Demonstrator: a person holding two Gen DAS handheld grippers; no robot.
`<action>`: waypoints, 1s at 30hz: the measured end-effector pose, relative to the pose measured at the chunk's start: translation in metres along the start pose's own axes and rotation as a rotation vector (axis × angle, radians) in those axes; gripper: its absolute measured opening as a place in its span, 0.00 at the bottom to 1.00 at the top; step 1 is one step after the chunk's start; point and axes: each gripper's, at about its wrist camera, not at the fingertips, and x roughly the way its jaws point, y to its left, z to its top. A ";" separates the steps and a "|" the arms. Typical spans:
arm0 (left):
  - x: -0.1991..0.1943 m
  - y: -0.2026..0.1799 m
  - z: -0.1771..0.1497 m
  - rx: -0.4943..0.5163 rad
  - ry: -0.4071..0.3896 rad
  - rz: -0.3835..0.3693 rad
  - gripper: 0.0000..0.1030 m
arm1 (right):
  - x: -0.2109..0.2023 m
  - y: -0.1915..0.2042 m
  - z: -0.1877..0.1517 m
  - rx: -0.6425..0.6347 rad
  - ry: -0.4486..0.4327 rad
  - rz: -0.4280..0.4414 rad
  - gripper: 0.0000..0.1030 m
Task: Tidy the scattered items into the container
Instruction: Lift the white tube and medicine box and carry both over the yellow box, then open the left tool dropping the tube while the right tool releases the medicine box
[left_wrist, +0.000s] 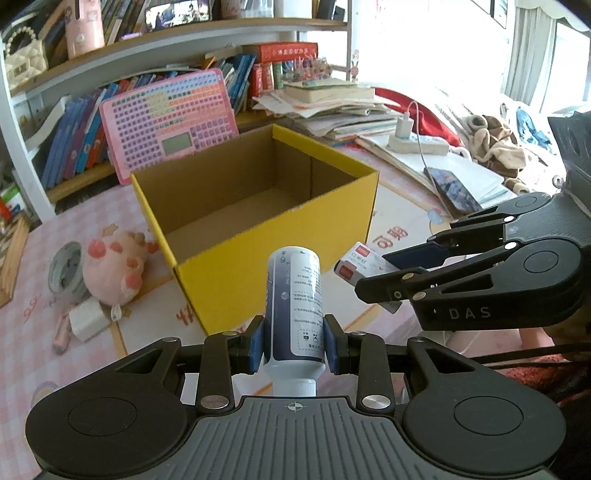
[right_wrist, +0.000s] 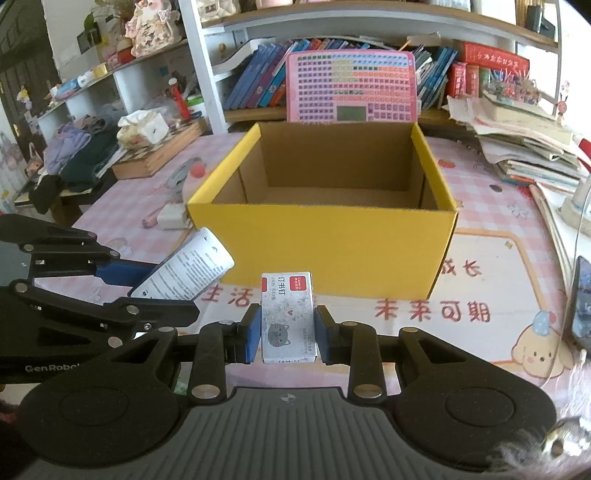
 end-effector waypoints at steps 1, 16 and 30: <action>0.000 0.001 0.003 0.001 -0.009 -0.001 0.30 | -0.001 -0.002 0.003 0.001 -0.009 -0.005 0.27; 0.003 0.032 0.076 0.051 -0.176 -0.024 0.30 | 0.003 -0.031 0.084 0.029 -0.171 -0.031 0.28; 0.100 0.086 0.121 0.076 -0.080 0.025 0.30 | 0.115 -0.056 0.143 -0.049 -0.028 -0.115 0.28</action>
